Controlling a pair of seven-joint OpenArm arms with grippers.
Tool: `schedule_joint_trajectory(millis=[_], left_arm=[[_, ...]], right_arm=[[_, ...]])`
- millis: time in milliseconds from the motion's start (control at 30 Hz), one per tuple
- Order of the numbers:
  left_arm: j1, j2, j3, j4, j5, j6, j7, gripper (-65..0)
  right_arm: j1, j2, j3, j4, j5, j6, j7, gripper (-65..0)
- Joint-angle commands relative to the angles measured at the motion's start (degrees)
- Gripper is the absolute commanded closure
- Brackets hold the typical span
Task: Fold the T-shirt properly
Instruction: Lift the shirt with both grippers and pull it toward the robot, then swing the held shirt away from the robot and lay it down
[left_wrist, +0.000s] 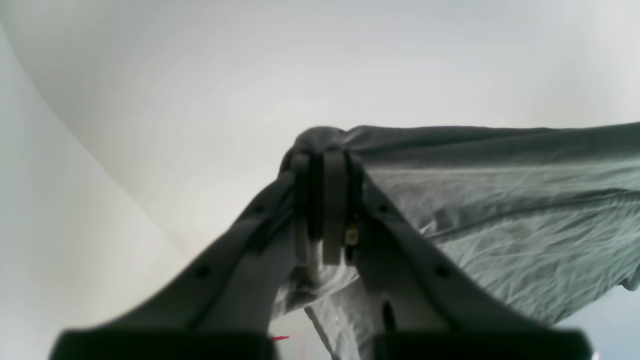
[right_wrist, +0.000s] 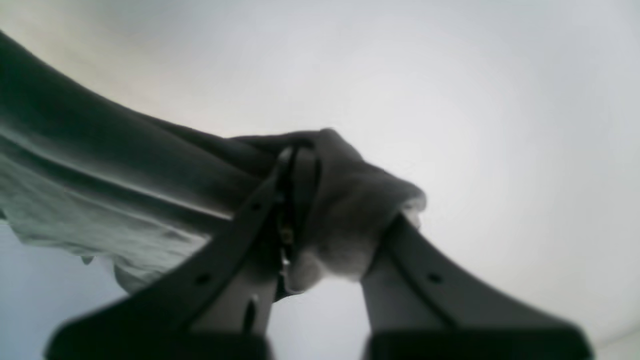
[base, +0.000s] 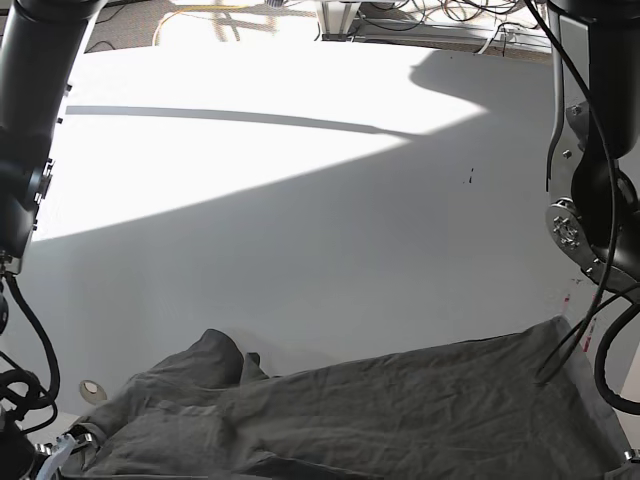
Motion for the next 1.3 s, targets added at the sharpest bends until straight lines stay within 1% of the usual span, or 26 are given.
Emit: schedule_joint_trajectory(millis=[0, 133, 300, 433, 567, 600, 633, 767, 900, 967, 1033, 1167, 1200, 1267], left_arm=[[0.32, 0.83, 0.9, 0.59, -0.7, -0.01, -1.61, -0.3], [5.16, 1.09, 0.81, 2.62, -0.7, -0.01, -1.61, -0.3], [12.01, 1.09, 0.81, 5.08, -0.97, -0.18, -1.44, -0.3], [18.17, 1.09, 0.73, 6.83, -0.97, -0.18, -1.35, -0.3], [25.82, 1.09, 0.64, 9.65, -1.06, -0.27, -1.17, -0.3], [26.87, 1.09, 0.64, 10.09, -1.06, -0.27, -1.09, -0.3], [29.25, 1.09, 0.64, 11.32, -1.06, -0.27, -0.56, -0.3], [34.52, 1.09, 0.55, 13.87, -1.06, -0.27, 0.85, -0.3], [41.2, 0.83, 0.55, 15.89, -1.06, -0.36, 1.29, -0.3], [44.28, 0.83, 0.55, 16.77, -1.06, -0.53, 1.38, -0.3], [47.79, 0.83, 0.55, 18.0, -1.14, -1.59, 1.38, -0.3], [55.62, 0.74, 0.46, 19.76, -1.14, -4.14, 1.38, -0.1], [56.5, 0.74, 0.46, 19.76, -1.14, -4.31, 1.38, -0.1], [59.93, -0.23, 0.37, 20.11, -1.14, -5.02, 1.38, -0.1]], right_arm=[[-0.85, 0.94, 0.68, 0.47, -0.65, -0.41, 0.59, -2.1], [-5.86, 2.25, 2.17, 1.44, -0.57, -0.41, 0.59, -2.1], [-16.32, 2.52, 6.66, 4.34, -0.48, -0.41, 0.41, -2.1], [-23.09, 2.43, 9.03, 6.37, -0.48, -0.32, -2.22, -2.1], [-31.09, 2.25, 12.81, 8.3, 2.42, -0.32, -5.65, -2.1], [-31.97, 2.25, 13.34, 8.39, 2.95, -0.32, -5.92, -2.1], [-35.22, 2.25, 15.09, 8.91, 4.62, -0.32, -6.53, -2.1], [-42.08, 2.08, 18.87, 9.97, 7.17, -0.32, -7.94, -2.1], [-49.2, -0.12, 21.78, 12.26, 8.84, -0.32, -9.43, -2.1], [-52.45, -0.47, 22.92, 13.93, 9.02, -0.32, -9.96, -2.1], [-56.41, -0.65, 23.8, 15.6, 9.28, -0.32, -10.22, -2.1], [-64.58, -2.67, 24.77, 18.5, 9.98, -0.32, -10.22, -2.1], [-65.46, -2.84, 24.94, 18.67, 10.07, -0.32, -10.22, -2.1], [-68.89, -3.81, 25.47, 18.94, 10.16, -0.41, -10.31, -2.1]])
